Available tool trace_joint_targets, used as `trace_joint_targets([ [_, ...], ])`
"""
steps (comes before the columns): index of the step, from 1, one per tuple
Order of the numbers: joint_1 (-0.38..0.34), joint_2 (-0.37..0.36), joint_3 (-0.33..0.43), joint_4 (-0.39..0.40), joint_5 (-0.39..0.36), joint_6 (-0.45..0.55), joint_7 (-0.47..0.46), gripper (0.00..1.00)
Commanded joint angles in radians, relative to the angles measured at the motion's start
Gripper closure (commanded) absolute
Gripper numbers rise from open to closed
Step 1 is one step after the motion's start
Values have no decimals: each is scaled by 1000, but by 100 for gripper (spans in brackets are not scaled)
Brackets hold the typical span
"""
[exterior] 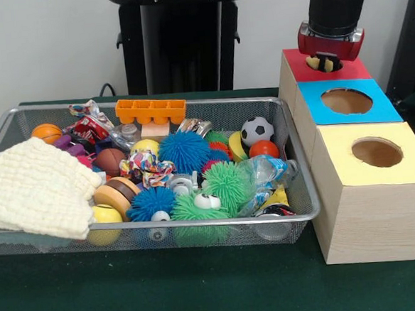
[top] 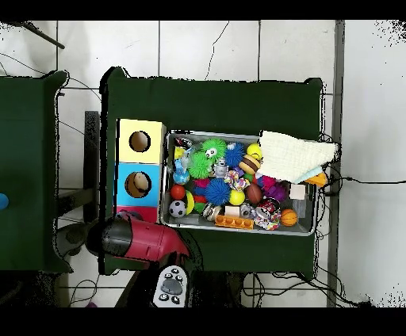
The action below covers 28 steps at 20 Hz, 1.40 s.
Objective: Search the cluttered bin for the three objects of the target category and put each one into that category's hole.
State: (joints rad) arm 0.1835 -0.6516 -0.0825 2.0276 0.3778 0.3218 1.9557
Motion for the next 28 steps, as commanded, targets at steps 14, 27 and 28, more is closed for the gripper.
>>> trace_joint_targets([
  [14, -20, -32, 12, -94, 47, 94, 214, 100],
  [27, -19, -25, 16, -102, 46, 76, 207, 0],
  [28, -20, -24, 17, -102, 46, 74, 206, 0],
])
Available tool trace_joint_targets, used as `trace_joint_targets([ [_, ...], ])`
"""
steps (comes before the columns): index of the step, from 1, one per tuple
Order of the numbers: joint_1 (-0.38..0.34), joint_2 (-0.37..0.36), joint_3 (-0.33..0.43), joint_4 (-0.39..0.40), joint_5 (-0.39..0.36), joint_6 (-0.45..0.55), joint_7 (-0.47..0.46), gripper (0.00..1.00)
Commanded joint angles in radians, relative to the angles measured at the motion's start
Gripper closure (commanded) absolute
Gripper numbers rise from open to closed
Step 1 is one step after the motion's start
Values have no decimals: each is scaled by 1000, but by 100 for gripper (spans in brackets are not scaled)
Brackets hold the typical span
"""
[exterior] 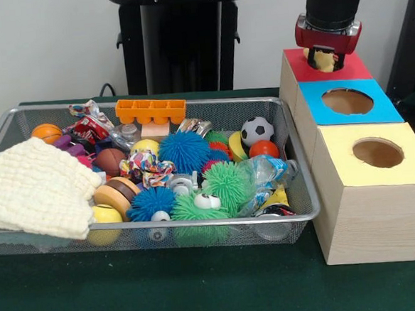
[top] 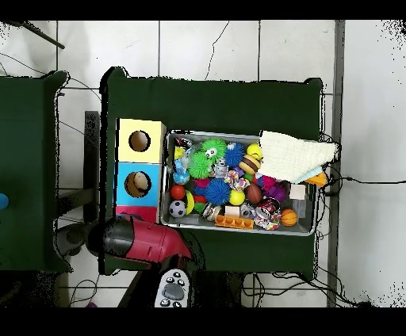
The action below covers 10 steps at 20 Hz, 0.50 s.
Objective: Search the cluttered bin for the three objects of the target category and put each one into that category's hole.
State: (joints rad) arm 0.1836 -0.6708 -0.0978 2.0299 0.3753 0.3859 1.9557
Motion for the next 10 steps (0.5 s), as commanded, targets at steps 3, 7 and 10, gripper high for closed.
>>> trace_joint_targets([
  [3, -20, -5, 32, -106, 47, 12, 205, 0],
  [7, -25, -7, 38, -103, 49, 5, 202, 100],
  [10, -27, -7, 37, -104, 49, 4, 201, 100],
])
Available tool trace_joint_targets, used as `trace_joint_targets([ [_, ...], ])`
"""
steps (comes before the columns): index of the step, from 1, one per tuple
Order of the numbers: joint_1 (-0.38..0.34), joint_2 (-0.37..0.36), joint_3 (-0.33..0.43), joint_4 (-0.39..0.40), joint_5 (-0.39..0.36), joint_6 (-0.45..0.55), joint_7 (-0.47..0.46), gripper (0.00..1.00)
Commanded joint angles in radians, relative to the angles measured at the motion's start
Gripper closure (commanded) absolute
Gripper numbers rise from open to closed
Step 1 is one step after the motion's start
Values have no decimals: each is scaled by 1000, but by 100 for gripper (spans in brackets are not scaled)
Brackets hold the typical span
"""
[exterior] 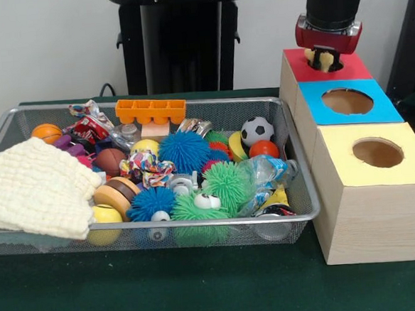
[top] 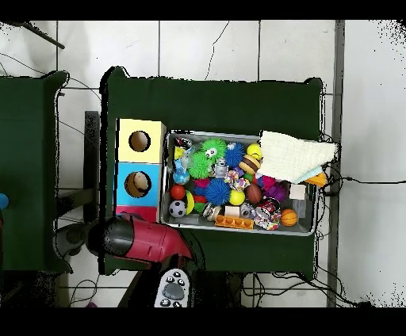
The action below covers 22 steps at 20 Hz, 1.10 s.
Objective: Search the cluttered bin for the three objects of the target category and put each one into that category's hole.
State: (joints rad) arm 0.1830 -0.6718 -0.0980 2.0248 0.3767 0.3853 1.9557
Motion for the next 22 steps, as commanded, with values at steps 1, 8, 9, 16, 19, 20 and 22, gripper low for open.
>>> trace_joint_targets([
  [1, -28, -7, 39, -98, 47, 5, 198, 100],
  [8, -32, -10, 44, -97, 42, 7, 192, 100],
  [9, -34, -11, 45, -95, 42, 5, 192, 100],
  [16, -45, -16, 57, -80, 45, -22, 188, 0],
  [19, -50, -16, 60, -81, 39, -22, 176, 0],
  [20, -51, -14, 58, -87, 31, -12, 165, 0],
  [22, -55, -18, 64, -77, 41, -23, 175, 0],
])
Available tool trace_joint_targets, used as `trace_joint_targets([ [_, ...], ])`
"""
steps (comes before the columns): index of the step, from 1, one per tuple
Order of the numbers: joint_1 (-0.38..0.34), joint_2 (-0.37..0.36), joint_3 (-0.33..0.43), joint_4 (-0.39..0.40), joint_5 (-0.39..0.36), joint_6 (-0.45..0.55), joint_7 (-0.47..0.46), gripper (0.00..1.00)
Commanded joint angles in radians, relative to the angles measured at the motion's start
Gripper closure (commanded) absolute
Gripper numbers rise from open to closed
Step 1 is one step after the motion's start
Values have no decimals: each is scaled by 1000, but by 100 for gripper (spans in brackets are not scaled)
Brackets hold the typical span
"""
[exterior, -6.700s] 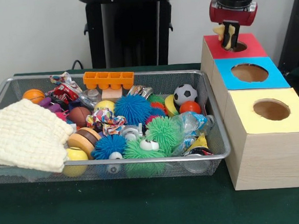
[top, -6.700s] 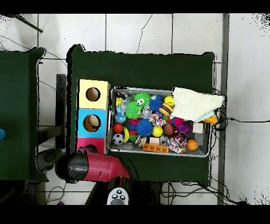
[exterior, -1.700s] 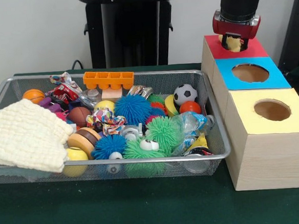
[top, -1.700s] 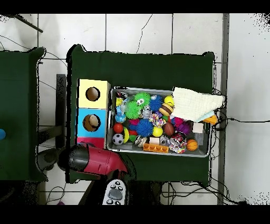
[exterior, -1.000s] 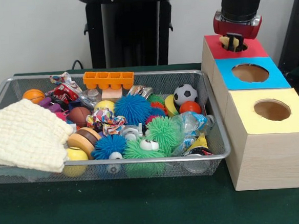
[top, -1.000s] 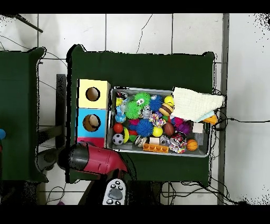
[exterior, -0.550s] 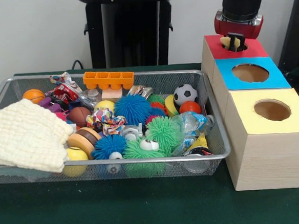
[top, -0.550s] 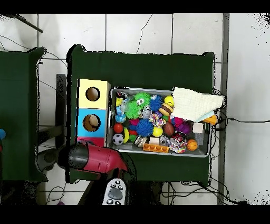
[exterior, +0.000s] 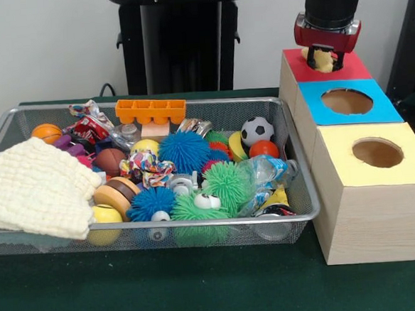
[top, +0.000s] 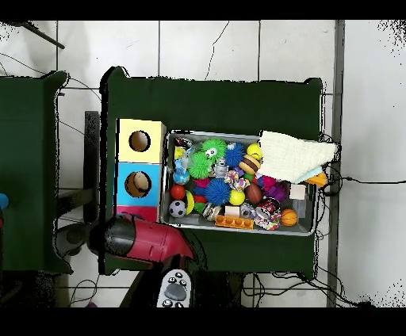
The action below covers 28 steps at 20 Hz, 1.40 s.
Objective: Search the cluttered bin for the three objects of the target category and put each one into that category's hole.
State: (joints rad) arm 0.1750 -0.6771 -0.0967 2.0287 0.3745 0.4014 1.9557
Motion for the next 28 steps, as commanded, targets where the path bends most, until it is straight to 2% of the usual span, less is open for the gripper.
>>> trace_joint_targets([
  [1, -48, -15, 64, -79, 42, -41, 174, 0],
  [21, -47, -54, 44, -92, 27, 27, 162, 0],
  [22, -46, -55, 44, -89, 29, 22, 164, 100],
  [28, -54, -48, 49, -96, 17, 22, 148, 100],
])
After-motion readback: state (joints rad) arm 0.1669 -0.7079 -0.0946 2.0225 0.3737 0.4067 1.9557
